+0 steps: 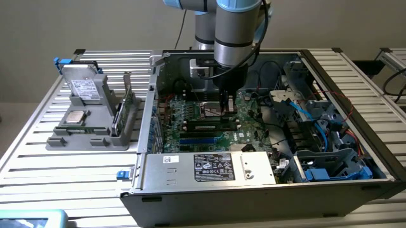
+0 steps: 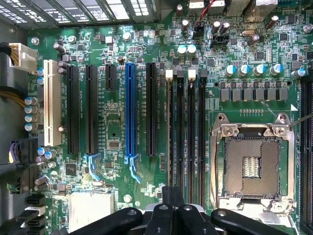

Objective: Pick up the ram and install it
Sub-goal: 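Press down the ram until it locks into place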

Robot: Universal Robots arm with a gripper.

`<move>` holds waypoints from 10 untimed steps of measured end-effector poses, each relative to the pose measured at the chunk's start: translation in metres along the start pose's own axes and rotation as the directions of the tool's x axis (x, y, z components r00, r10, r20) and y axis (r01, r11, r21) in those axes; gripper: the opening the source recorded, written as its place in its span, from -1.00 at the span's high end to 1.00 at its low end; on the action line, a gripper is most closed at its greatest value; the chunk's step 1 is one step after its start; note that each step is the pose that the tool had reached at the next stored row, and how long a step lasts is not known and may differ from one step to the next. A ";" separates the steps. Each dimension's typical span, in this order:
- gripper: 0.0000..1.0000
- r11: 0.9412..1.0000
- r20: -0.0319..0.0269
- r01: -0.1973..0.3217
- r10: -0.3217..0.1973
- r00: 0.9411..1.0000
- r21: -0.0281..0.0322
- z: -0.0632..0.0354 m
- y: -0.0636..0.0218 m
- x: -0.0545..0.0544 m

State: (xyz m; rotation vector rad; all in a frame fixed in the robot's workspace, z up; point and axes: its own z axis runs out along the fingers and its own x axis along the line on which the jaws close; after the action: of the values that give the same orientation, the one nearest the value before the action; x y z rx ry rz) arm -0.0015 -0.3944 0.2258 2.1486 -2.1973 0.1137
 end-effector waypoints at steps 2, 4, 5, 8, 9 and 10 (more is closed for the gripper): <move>0.79 1.000 0.000 0.000 0.000 1.000 0.000 0.0005 0.0000 0.000; 0.79 1.000 0.000 0.000 0.000 1.000 0.000 0.0006 0.0000 0.000; 0.79 1.000 0.001 0.000 0.000 1.000 0.000 0.0000 0.0001 0.000; 0.79 1.000 0.000 0.000 0.000 1.000 0.000 -0.0069 0.0026 0.001; 0.79 1.000 0.000 0.000 0.000 1.000 0.000 -0.0086 0.0043 0.001; 0.79 1.000 0.000 0.000 0.000 1.000 0.000 -0.0098 0.0069 0.001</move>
State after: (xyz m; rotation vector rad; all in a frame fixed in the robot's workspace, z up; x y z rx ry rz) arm -0.0085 -0.3947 0.2356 2.1486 -2.1975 0.1134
